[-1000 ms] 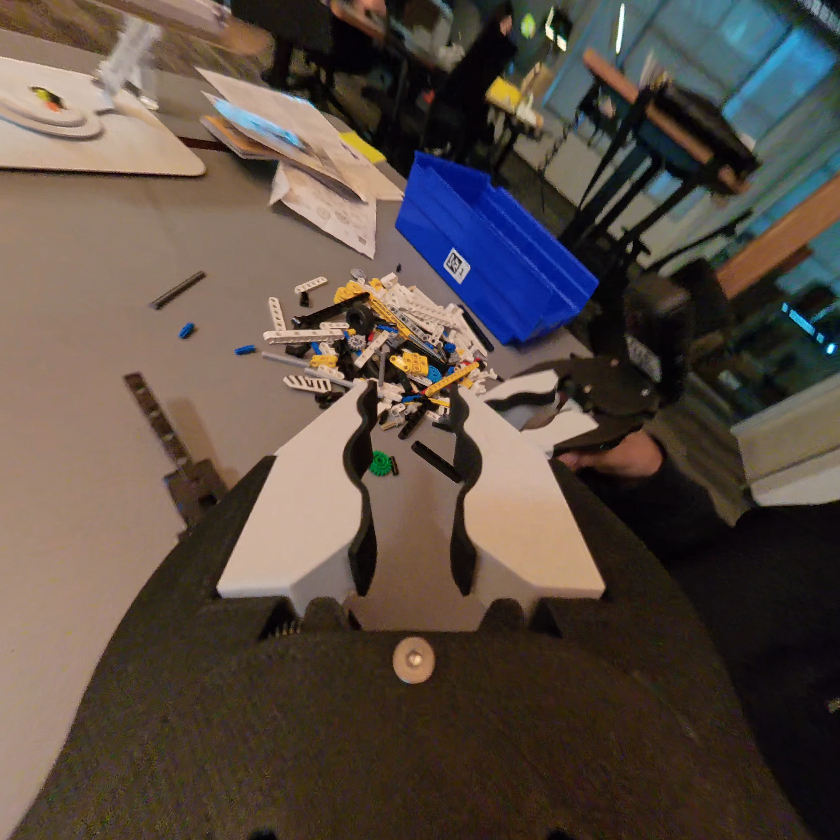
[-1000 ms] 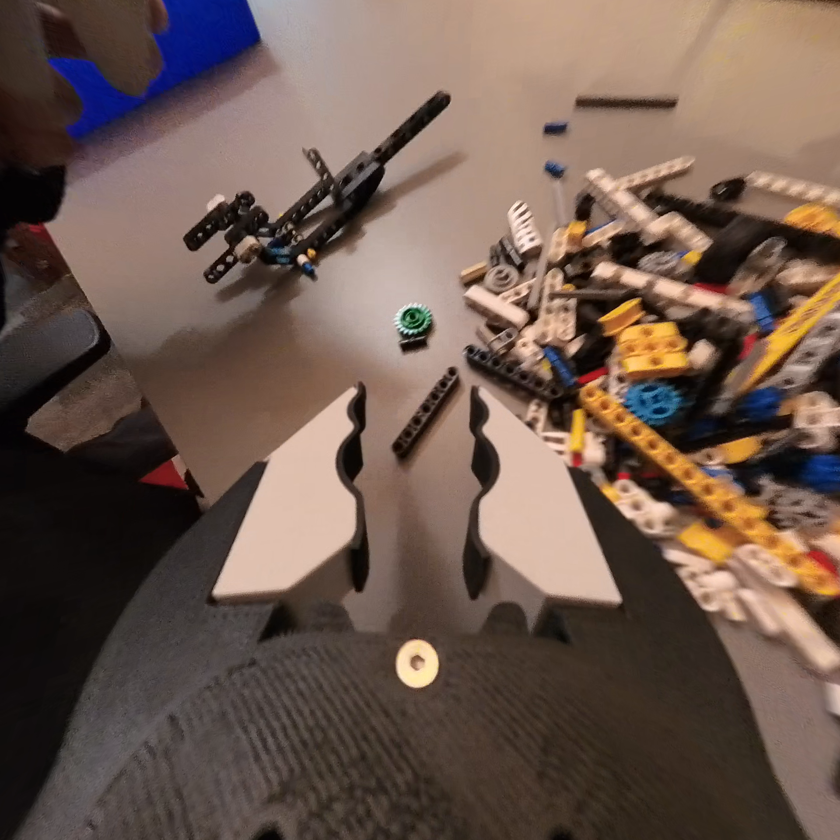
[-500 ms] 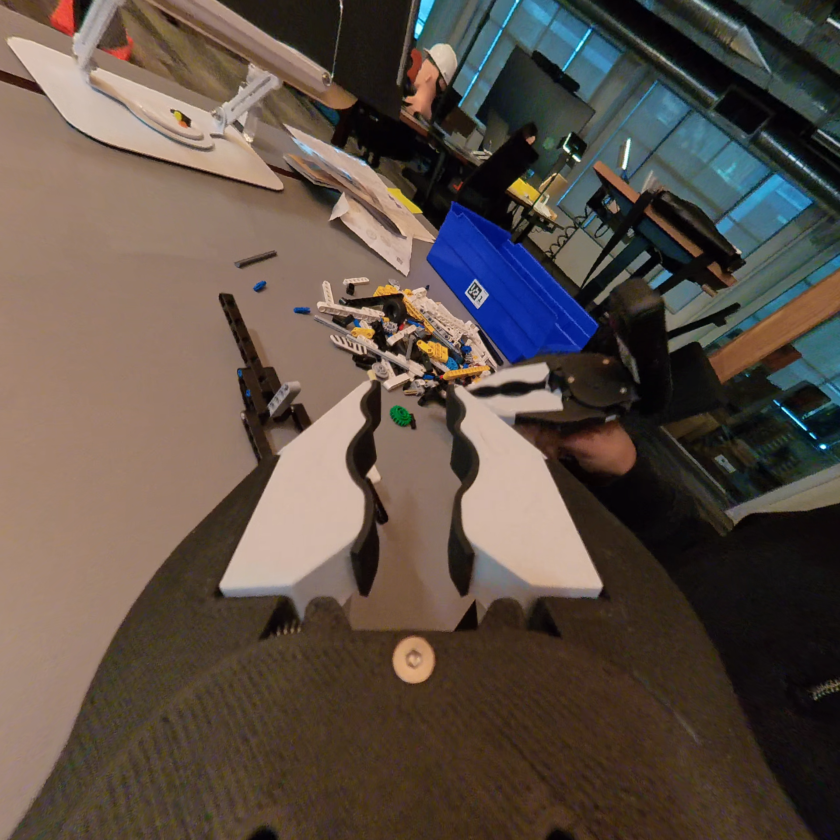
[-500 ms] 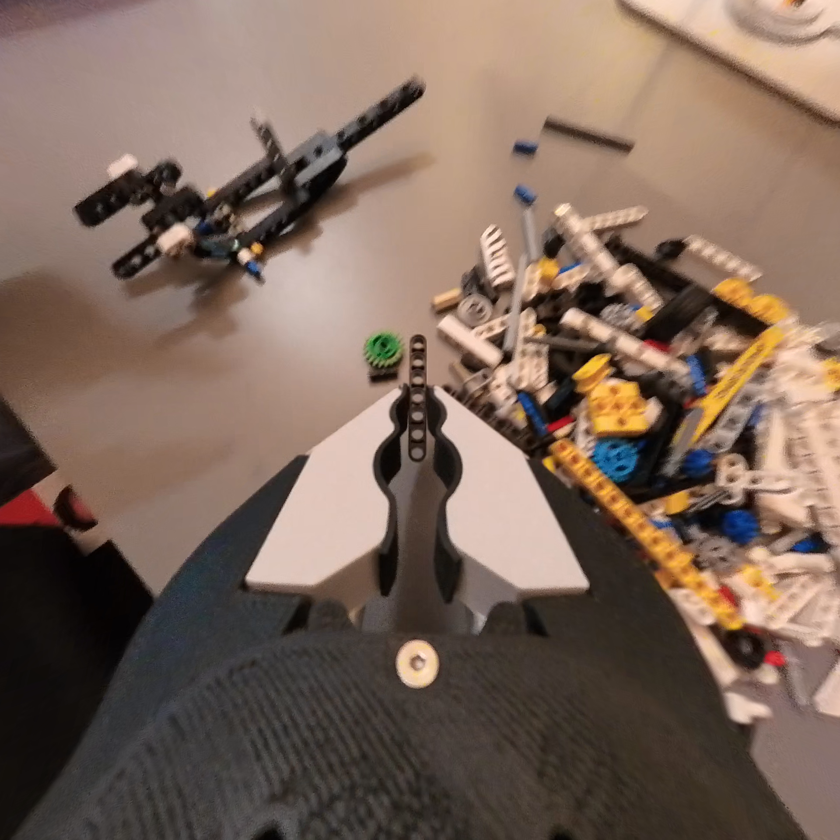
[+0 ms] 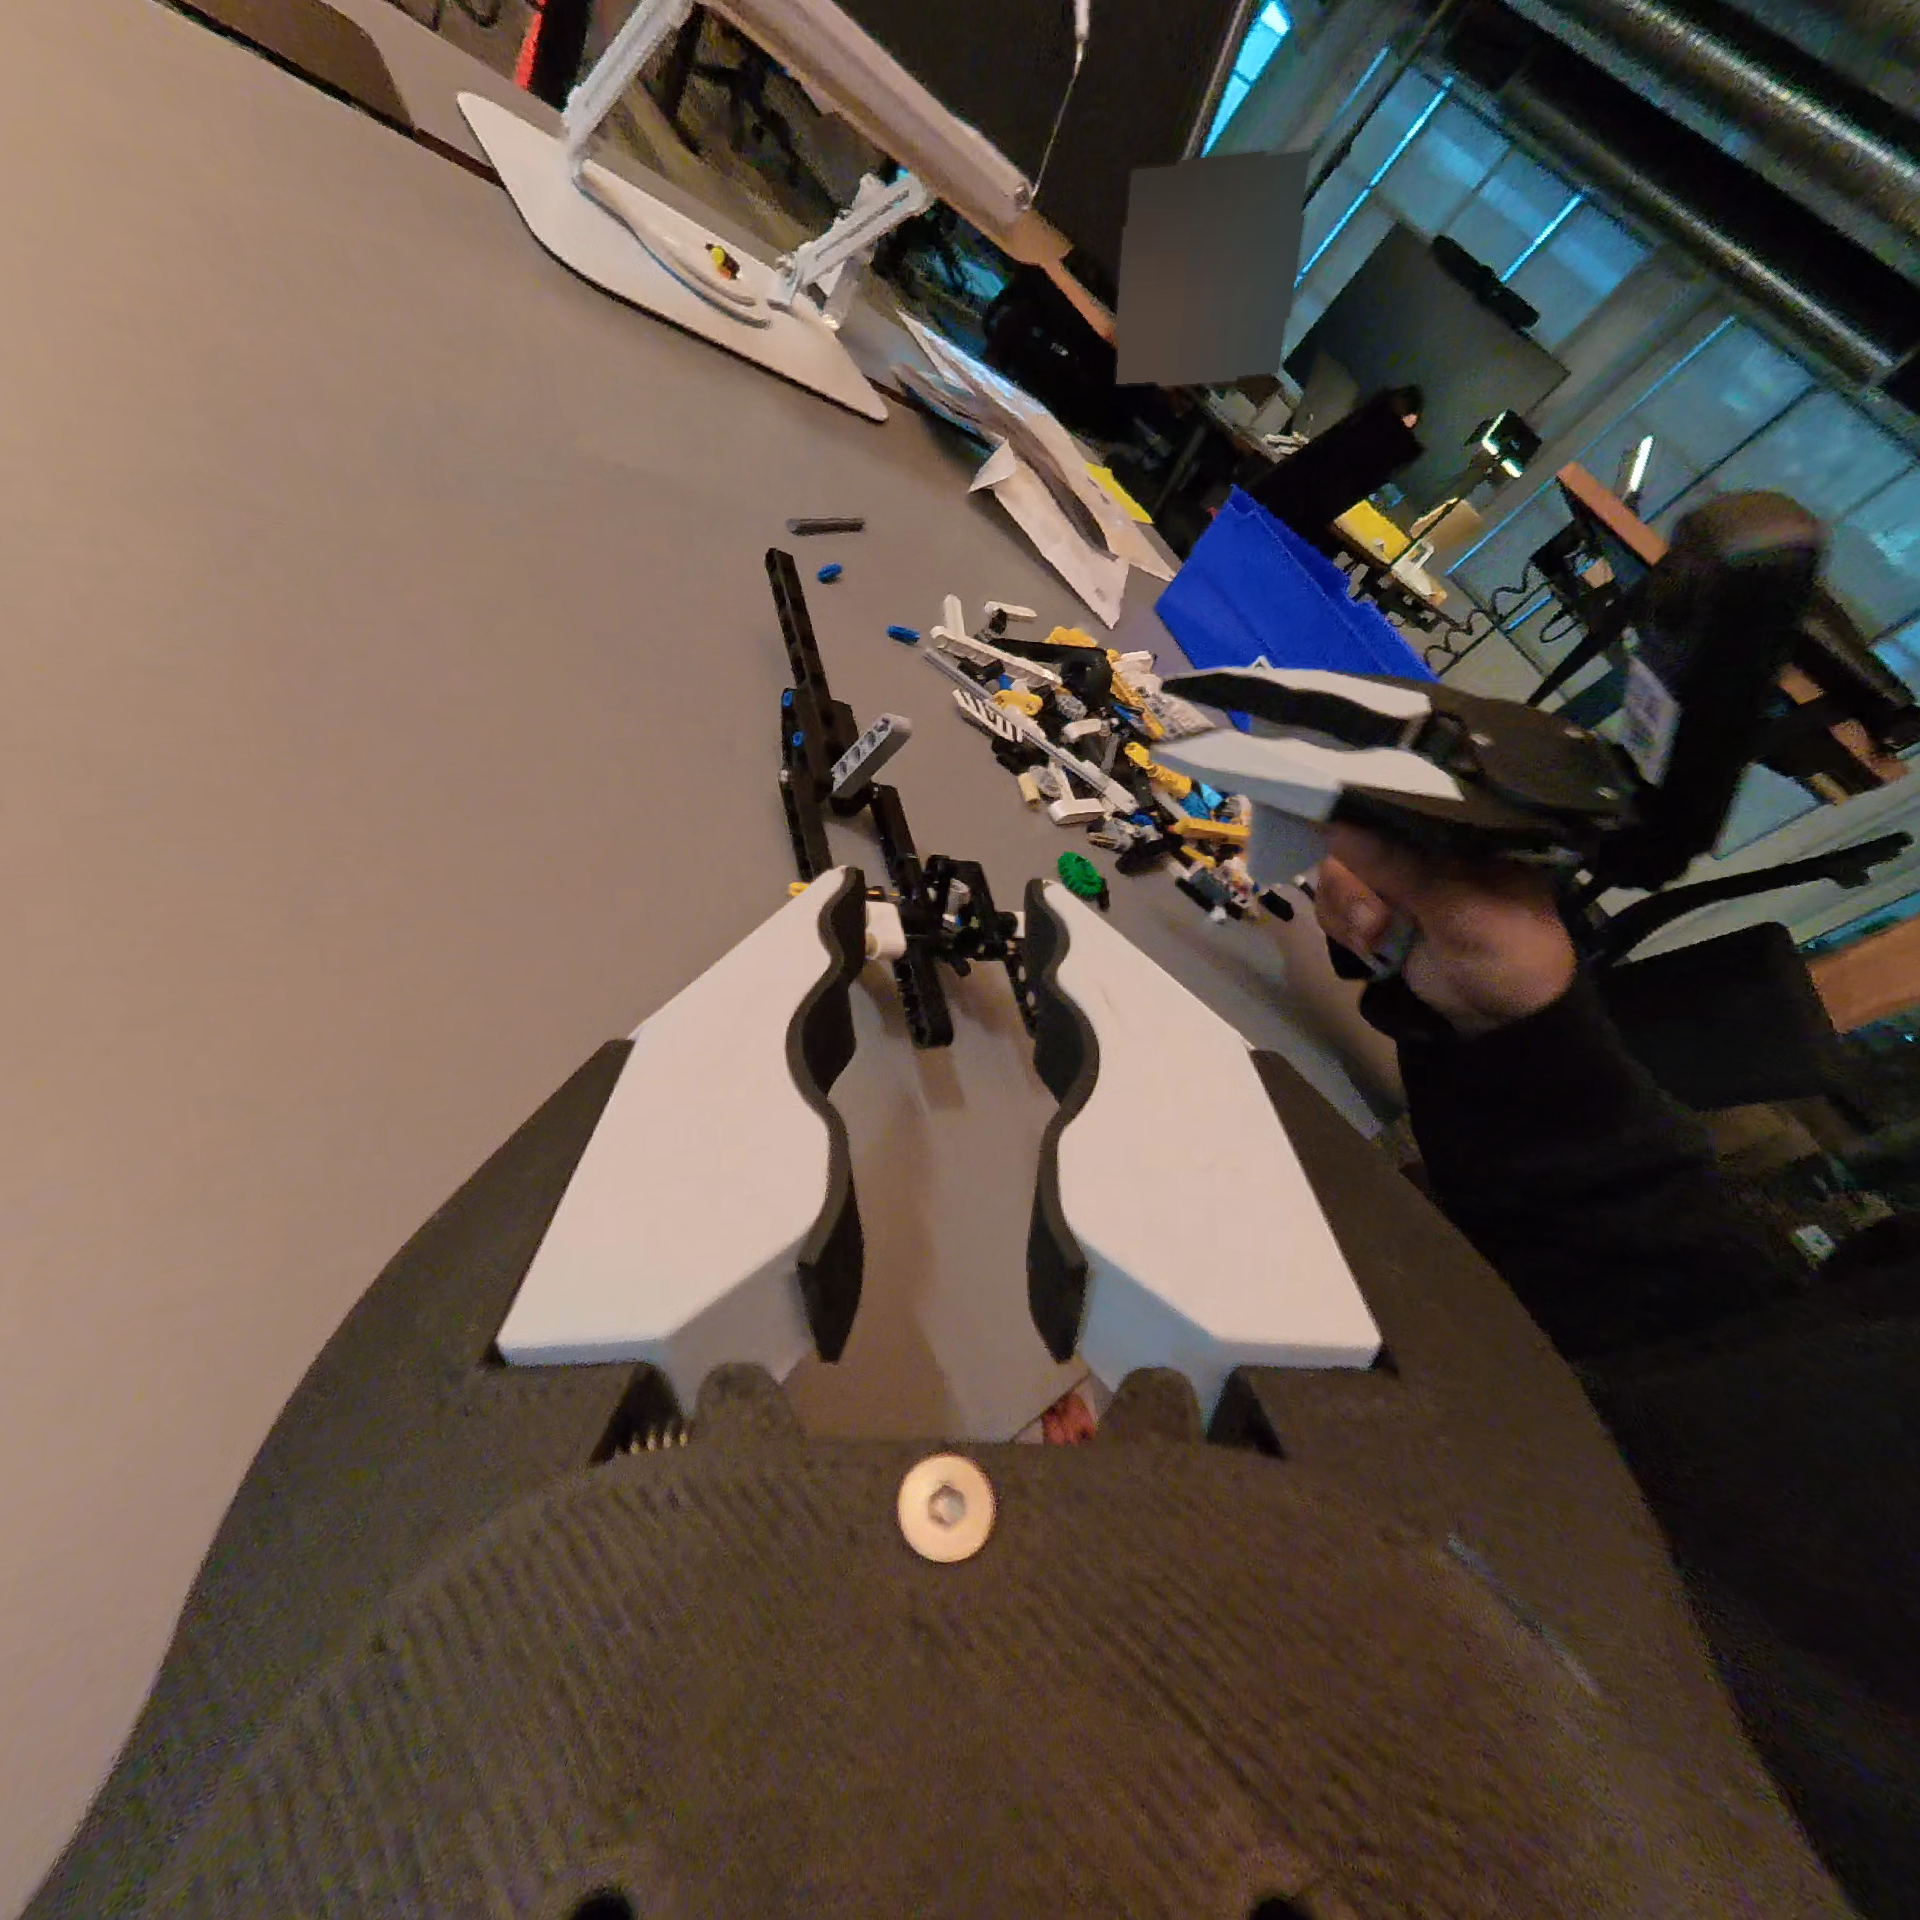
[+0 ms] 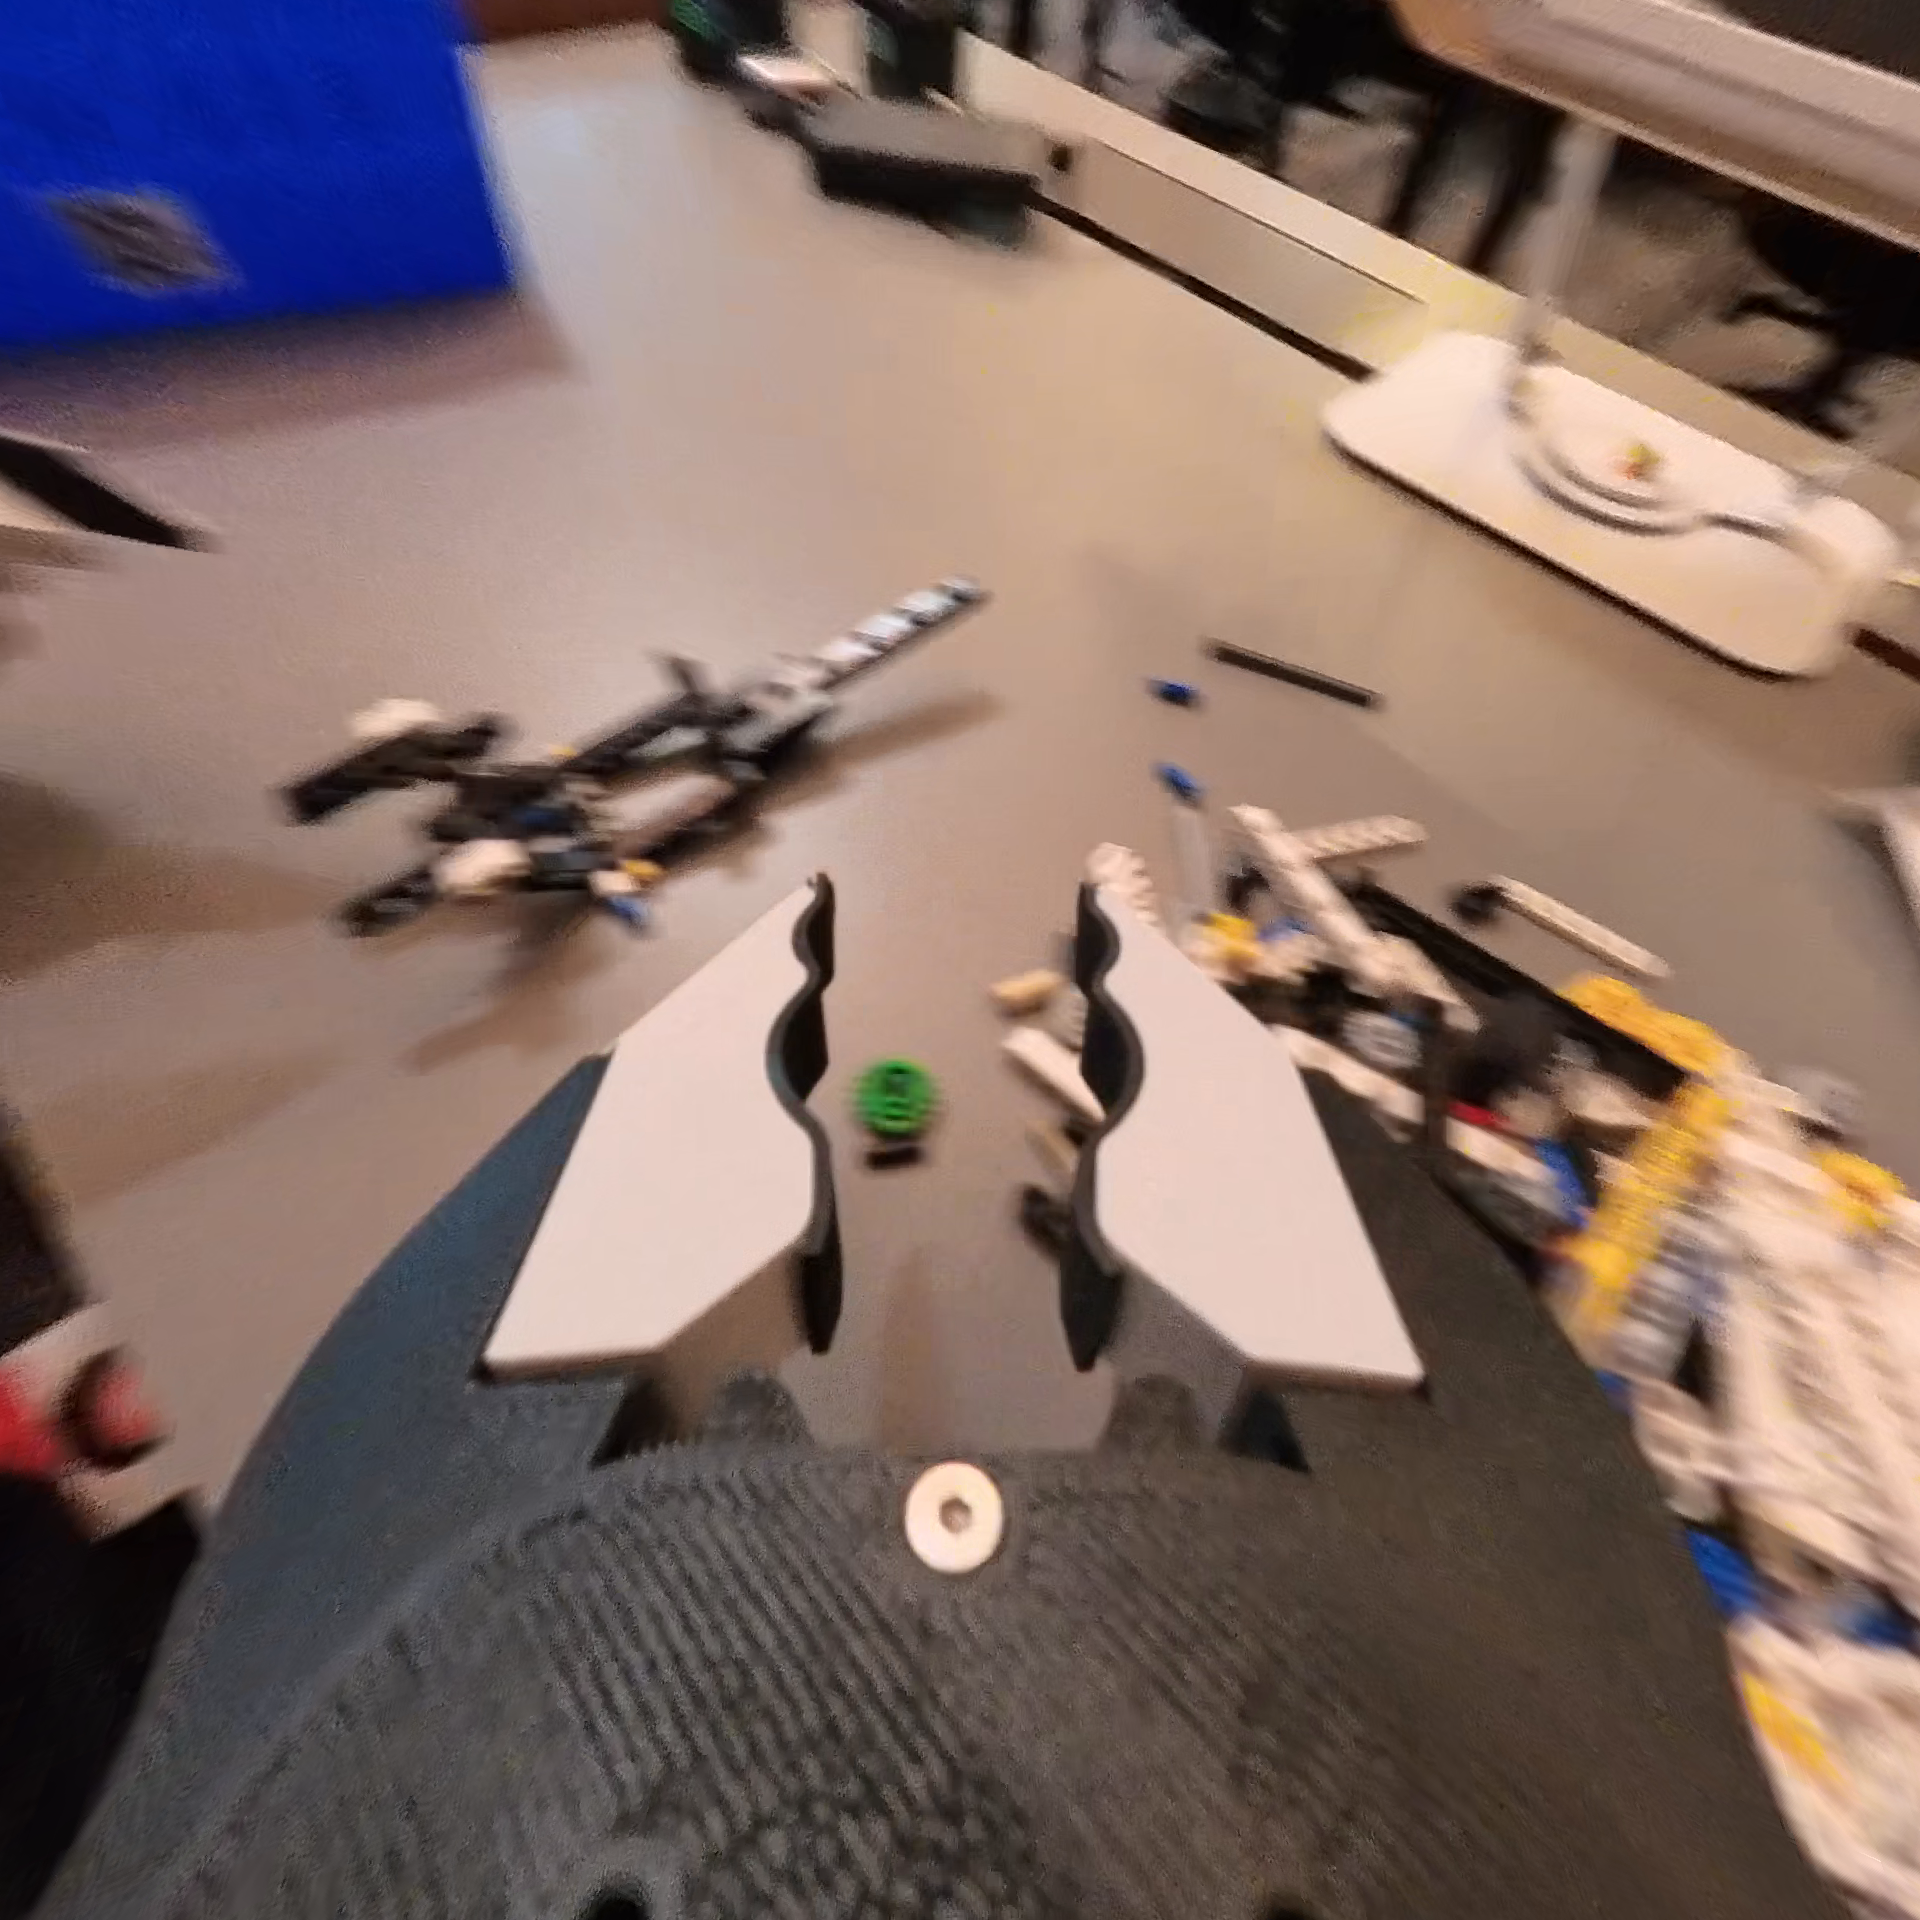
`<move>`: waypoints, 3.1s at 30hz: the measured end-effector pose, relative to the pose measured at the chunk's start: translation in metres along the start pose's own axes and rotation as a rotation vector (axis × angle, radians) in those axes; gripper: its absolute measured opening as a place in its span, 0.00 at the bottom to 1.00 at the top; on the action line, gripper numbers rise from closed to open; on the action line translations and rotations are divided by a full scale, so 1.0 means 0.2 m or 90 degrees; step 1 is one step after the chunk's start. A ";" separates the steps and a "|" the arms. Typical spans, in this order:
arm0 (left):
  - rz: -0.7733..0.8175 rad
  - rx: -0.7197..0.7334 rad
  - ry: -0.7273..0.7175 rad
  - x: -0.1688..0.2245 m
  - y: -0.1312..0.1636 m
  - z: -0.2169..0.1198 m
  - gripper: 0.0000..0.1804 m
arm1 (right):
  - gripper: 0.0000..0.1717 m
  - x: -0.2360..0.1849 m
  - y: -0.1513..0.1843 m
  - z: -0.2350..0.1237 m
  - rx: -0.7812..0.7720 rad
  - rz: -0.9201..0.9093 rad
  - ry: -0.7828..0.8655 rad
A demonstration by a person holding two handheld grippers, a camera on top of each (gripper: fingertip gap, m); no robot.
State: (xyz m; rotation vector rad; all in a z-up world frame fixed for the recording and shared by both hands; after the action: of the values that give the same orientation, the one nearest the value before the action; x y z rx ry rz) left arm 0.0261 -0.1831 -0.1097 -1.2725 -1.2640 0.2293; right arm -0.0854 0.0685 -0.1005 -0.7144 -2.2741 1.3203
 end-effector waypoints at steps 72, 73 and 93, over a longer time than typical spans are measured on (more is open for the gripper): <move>-0.058 -0.034 0.091 -0.12 0.02 0.14 0.10 | 0.21 -0.39 0.01 0.14 0.064 0.191 -0.317; -0.058 -0.034 0.091 -0.12 0.02 0.14 0.10 | 0.21 -0.40 0.01 0.14 0.058 0.180 -0.314; -0.080 0.018 0.119 -0.13 -0.01 0.11 0.10 | 0.00 -0.42 -0.16 0.18 0.077 -0.049 -0.183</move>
State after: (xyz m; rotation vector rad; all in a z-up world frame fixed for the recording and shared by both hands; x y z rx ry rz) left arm -0.0015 -0.1899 -0.1282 -1.1571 -1.1704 0.0364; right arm -0.0478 -0.0212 -0.0980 -0.4147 -2.3864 1.5941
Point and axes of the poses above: each gripper's, where its closed fingertips meet, z out along the fingers, y out of its underside, x = y × z across the jaws, the point moved 8 cm from there along -z, back along the fingers
